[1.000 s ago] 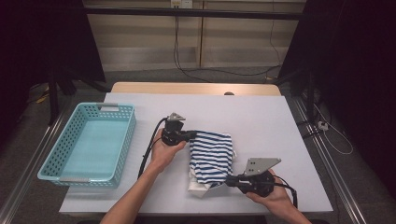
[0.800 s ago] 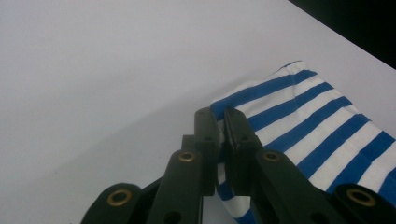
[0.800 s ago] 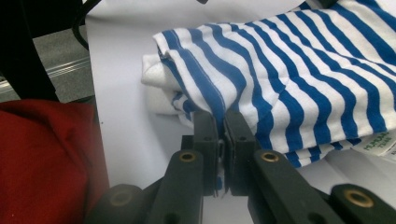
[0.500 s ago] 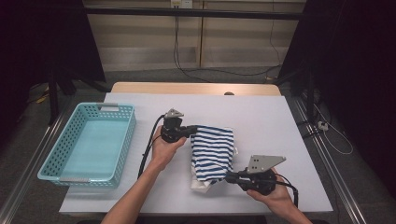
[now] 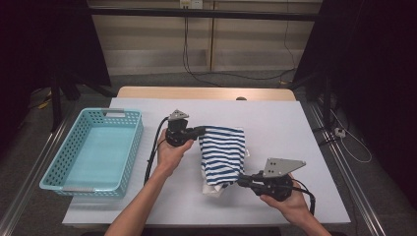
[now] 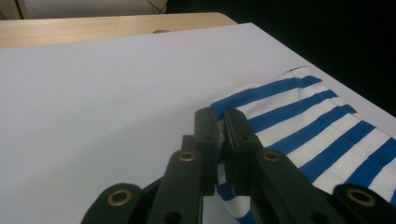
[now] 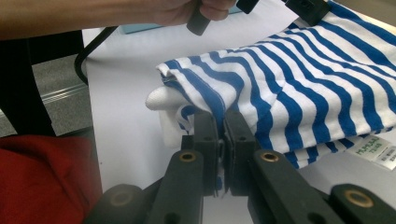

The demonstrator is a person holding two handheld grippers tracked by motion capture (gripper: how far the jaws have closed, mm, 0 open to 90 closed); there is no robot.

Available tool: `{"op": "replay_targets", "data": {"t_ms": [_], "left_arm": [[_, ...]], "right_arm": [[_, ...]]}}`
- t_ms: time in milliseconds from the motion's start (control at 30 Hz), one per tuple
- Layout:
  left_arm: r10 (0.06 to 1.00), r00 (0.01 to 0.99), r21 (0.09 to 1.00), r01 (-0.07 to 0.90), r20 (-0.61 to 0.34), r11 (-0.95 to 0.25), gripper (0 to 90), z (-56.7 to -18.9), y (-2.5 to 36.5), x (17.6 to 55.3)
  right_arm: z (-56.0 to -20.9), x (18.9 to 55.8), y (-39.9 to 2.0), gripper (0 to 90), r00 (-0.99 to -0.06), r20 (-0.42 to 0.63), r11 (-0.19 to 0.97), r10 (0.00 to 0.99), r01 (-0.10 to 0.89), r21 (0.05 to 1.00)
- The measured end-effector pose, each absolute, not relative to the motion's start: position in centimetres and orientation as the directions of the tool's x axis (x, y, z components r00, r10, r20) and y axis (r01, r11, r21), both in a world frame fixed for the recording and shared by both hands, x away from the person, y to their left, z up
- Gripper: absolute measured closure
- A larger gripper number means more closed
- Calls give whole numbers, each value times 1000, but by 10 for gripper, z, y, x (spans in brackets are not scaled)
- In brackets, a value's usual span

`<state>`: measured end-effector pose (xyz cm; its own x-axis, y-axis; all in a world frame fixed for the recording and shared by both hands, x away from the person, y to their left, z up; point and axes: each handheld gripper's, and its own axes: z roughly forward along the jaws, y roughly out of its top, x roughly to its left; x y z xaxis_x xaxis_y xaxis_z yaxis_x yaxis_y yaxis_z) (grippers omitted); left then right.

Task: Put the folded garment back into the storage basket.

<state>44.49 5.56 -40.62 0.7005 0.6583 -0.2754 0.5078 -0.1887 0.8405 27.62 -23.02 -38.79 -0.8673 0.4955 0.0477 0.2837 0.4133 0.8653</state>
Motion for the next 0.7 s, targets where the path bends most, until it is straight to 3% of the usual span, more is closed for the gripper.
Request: {"op": "replay_targets", "data": {"t_ms": [700], "left_arm": [[680,690,861,478,-247,-172,851,-387,62,448]], "right_arm": [[-376,281,-225,861,-857,31,378,514,259,889]]}}
